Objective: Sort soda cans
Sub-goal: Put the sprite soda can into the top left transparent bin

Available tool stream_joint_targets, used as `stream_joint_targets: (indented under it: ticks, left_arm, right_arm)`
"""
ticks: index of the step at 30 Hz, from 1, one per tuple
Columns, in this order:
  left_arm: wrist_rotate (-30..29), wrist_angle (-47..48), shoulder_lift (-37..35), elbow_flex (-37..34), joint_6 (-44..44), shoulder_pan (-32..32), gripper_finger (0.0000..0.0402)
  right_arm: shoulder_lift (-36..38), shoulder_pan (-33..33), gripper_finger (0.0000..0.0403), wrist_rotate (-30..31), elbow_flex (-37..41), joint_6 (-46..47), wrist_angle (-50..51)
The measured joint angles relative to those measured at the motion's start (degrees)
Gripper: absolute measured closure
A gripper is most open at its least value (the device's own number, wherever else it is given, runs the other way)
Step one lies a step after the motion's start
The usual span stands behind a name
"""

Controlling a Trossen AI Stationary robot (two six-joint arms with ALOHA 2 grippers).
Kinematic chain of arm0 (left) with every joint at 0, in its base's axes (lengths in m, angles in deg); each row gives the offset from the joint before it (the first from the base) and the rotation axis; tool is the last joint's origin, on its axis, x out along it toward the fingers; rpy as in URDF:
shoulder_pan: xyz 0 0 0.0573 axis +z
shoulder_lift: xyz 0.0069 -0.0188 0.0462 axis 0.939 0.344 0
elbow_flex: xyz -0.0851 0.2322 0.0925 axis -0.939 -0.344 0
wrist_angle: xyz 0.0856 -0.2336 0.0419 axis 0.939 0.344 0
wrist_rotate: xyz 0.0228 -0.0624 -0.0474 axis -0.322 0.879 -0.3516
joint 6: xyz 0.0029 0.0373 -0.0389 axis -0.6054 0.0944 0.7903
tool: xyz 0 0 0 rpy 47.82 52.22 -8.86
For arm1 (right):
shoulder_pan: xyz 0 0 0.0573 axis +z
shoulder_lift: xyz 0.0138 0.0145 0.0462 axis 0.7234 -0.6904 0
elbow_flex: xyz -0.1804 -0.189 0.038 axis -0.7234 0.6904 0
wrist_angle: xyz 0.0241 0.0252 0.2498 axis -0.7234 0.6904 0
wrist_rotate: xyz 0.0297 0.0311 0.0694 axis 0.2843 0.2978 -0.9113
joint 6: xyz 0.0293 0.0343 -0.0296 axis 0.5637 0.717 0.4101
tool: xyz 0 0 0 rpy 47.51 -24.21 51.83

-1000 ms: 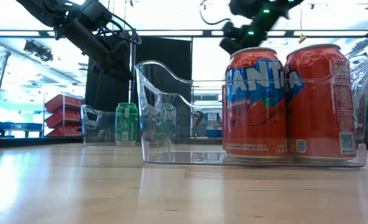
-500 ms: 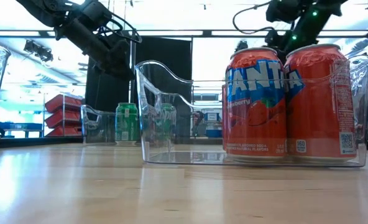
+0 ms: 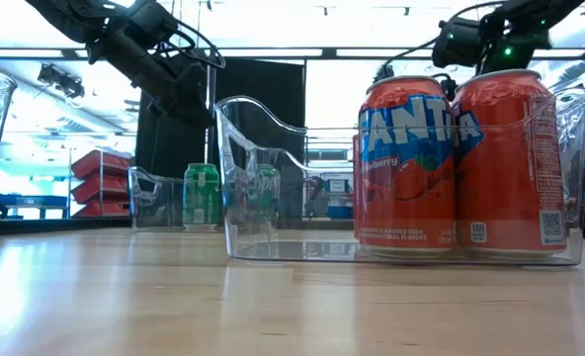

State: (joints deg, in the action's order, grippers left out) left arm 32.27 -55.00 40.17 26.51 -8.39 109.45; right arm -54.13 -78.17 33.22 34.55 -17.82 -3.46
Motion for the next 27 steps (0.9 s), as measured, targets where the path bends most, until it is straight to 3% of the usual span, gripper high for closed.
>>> stream_joint_targets:
  ticks: [15, 18, 21, 27]
  left_arm:
    - [0.0, 0.0, 0.0, 0.0, 0.3, 0.0, 0.0234]
    - [0.0, 0.0, 0.0, 0.0, 0.4, 0.0, 0.0234]
    - [0.0, 0.0, 0.0, 0.0, 1.0, -0.2, 0.0234]
    - [0.0, -0.2, 0.0, 0.0, 1.8, -0.2, 0.0234]
  right_arm:
    - [-3.5, -4.3, 0.0032, -1.1, 4.4, -2.1, -6.4]
    - [-5.1, -4.7, 0.0057, -1.3, 4.3, -2.1, -6.9]
    - [-5.5, -4.7, 0.0111, -1.4, 4.1, -2.1, -6.8]
    - [-4.6, -4.6, 0.0117, -2.2, 0.8, -5.0, -3.7]
